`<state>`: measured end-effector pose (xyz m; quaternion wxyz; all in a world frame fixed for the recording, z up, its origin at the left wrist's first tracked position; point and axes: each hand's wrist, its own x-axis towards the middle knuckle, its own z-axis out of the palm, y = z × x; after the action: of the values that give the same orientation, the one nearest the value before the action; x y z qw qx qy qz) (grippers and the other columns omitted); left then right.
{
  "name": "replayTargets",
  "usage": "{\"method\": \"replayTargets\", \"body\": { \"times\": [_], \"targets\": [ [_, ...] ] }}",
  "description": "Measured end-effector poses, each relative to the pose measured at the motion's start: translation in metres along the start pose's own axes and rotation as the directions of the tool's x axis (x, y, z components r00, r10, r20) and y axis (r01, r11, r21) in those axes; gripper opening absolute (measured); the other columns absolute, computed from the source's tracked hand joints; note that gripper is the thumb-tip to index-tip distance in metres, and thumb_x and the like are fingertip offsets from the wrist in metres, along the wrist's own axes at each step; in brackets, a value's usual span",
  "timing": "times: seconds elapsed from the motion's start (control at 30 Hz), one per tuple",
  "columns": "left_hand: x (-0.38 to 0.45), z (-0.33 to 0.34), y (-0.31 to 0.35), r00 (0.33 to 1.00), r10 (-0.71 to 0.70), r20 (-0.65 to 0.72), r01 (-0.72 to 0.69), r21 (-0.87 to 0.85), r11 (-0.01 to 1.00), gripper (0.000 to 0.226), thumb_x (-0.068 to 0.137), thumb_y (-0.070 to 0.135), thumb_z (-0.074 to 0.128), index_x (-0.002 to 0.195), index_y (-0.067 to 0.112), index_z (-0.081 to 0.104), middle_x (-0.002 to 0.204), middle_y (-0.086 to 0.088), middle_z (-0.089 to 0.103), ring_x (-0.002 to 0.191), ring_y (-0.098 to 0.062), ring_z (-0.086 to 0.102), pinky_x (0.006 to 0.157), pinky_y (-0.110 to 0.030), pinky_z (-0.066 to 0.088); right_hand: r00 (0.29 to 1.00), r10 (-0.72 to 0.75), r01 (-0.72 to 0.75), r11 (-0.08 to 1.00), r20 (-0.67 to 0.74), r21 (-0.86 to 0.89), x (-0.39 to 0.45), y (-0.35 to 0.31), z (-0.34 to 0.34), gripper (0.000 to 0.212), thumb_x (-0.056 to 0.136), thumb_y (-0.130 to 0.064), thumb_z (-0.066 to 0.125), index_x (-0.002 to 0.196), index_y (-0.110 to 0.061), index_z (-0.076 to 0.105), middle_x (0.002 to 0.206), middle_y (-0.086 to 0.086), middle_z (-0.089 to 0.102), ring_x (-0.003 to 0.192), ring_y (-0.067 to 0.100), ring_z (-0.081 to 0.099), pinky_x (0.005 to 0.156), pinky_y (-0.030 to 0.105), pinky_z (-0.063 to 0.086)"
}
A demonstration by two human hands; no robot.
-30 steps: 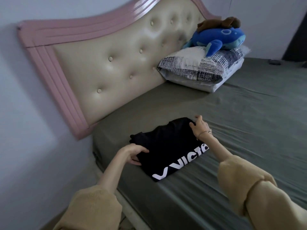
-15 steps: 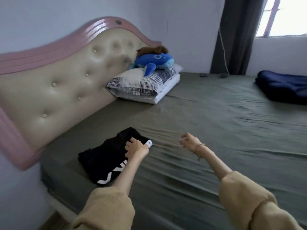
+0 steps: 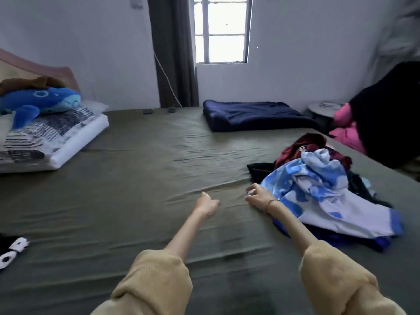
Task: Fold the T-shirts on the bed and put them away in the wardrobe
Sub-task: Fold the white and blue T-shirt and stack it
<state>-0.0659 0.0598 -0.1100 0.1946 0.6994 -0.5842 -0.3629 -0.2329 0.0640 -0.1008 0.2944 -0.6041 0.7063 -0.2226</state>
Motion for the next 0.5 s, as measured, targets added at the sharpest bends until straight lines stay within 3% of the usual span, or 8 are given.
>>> {"method": "replayTargets", "body": {
  "times": [0.07, 0.2, 0.33, 0.43, 0.5],
  "targets": [
    [0.003, 0.039, 0.031, 0.996, 0.055, 0.072, -0.056, 0.013, 0.998, 0.061, 0.095, 0.024, 0.051, 0.144, -0.002, 0.026, 0.144, -0.018, 0.041, 0.131, -0.029, 0.042, 0.098, -0.028, 0.035, 0.996, 0.051, -0.053, 0.998, -0.078, -0.021, -0.002, 0.034, -0.034, 0.034, 0.089, -0.009, 0.051, 0.123, -0.005, 0.054, 0.123, 0.013, 0.061, 0.115, 0.027, 0.054, 0.088, 0.026, 0.039],
    [0.001, 0.105, 0.077, 0.966, 0.214, 0.148, -0.216, -0.002, 0.976, 0.03, 0.091, 0.013, 0.053, 0.12, 0.006, 0.051, 0.123, -0.015, 0.055, 0.119, -0.03, 0.052, 0.091, -0.031, 0.04, 0.969, 0.098, -0.114, 0.992, -0.227, -0.06, -0.005, 0.094, -0.088, 0.034, 0.086, -0.006, 0.054, 0.12, -0.001, 0.055, 0.123, 0.015, 0.059, 0.115, 0.029, 0.054, 0.092, 0.029, 0.039],
    [0.001, 0.155, 0.105, 0.907, 0.351, 0.234, -0.351, -0.042, 0.936, 0.047, 0.088, 0.007, 0.052, 0.135, 0.008, 0.045, 0.137, -0.009, 0.048, 0.126, -0.023, 0.045, 0.099, -0.023, 0.035, 0.869, 0.162, -0.288, 0.934, -0.467, -0.211, -0.016, 0.137, -0.117, 0.046, 0.082, -0.026, 0.064, 0.122, -0.011, 0.048, 0.128, 0.014, 0.045, 0.12, 0.03, 0.042, 0.091, 0.038, 0.041],
    [-0.002, 0.175, 0.116, 0.867, 0.388, 0.311, -0.396, -0.041, 0.917, 0.054, 0.089, 0.006, 0.047, 0.141, 0.011, 0.038, 0.143, -0.004, 0.044, 0.131, -0.019, 0.041, 0.099, -0.02, 0.031, 0.833, 0.323, -0.393, 0.917, -0.45, -0.07, -0.021, 0.16, -0.12, 0.068, 0.076, -0.04, 0.071, 0.128, -0.009, 0.038, 0.128, 0.017, 0.046, 0.119, 0.035, 0.044, 0.088, 0.04, 0.043],
    [0.0, 0.185, 0.118, 0.866, 0.375, 0.331, -0.376, -0.063, 0.924, 0.052, 0.091, 0.007, 0.046, 0.142, 0.011, 0.037, 0.141, -0.007, 0.046, 0.128, -0.021, 0.043, 0.094, -0.018, 0.033, 0.834, 0.337, -0.372, 0.928, -0.437, 0.008, -0.02, 0.168, -0.116, 0.049, 0.08, -0.036, 0.066, 0.118, -0.009, 0.047, 0.116, 0.016, 0.06, 0.107, 0.034, 0.057, 0.084, 0.038, 0.048]
  ]
}}
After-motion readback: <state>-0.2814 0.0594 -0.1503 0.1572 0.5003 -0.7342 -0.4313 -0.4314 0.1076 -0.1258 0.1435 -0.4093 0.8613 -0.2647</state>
